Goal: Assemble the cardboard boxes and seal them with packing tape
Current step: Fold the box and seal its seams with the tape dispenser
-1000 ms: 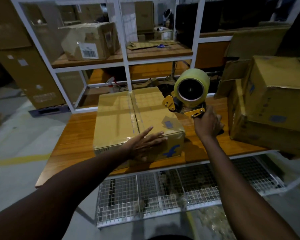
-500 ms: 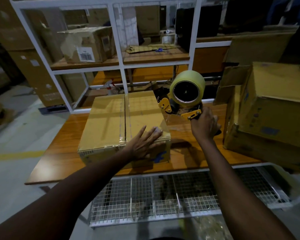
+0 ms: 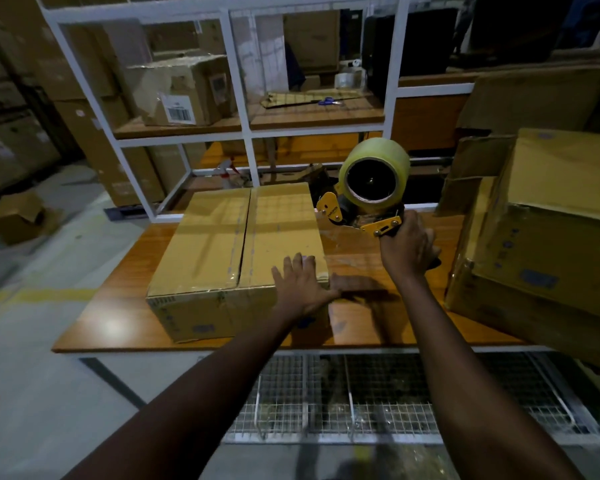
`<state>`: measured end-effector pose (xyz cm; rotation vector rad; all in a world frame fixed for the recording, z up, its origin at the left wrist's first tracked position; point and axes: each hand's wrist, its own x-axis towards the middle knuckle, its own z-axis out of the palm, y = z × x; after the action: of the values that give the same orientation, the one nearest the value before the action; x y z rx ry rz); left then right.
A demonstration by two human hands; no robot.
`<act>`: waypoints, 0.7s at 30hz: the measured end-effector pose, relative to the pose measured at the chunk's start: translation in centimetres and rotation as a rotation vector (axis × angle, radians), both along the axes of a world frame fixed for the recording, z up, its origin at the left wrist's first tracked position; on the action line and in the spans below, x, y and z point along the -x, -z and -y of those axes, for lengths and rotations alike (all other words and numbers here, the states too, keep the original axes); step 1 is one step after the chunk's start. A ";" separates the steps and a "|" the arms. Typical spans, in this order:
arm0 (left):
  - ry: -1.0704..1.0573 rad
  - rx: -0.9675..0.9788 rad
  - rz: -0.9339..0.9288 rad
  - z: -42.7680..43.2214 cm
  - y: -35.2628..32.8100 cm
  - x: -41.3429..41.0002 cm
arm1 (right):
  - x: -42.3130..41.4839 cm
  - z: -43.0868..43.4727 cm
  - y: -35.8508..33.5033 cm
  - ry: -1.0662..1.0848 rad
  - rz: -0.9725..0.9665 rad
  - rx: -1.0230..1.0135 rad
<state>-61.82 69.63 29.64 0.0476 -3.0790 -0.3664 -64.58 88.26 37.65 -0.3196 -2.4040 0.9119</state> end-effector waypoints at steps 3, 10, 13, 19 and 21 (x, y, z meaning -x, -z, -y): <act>-0.085 0.057 -0.002 -1.8 0.0 0.7 | 0.5 -0.3 -0.4 -0.019 -0.013 0.017; 0.120 0.294 -0.119 1.6 -0.2 1.0 | 1.3 -0.4 -0.5 -0.032 0.000 0.000; 0.192 0.343 -0.094 2.5 -0.6 0.6 | 1.2 0.2 -0.2 -0.044 0.013 -0.005; 0.413 0.406 -0.117 7.7 -1.5 -3.3 | 1.1 2.3 0.1 -0.070 0.017 0.004; 0.312 0.305 -0.153 8.9 -2.4 -4.9 | 1.1 3.5 -0.1 -0.077 0.020 0.008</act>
<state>-56.92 60.69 32.06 -0.4511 -2.9480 0.0917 -65.67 84.79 37.78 -0.2417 -2.4460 0.9571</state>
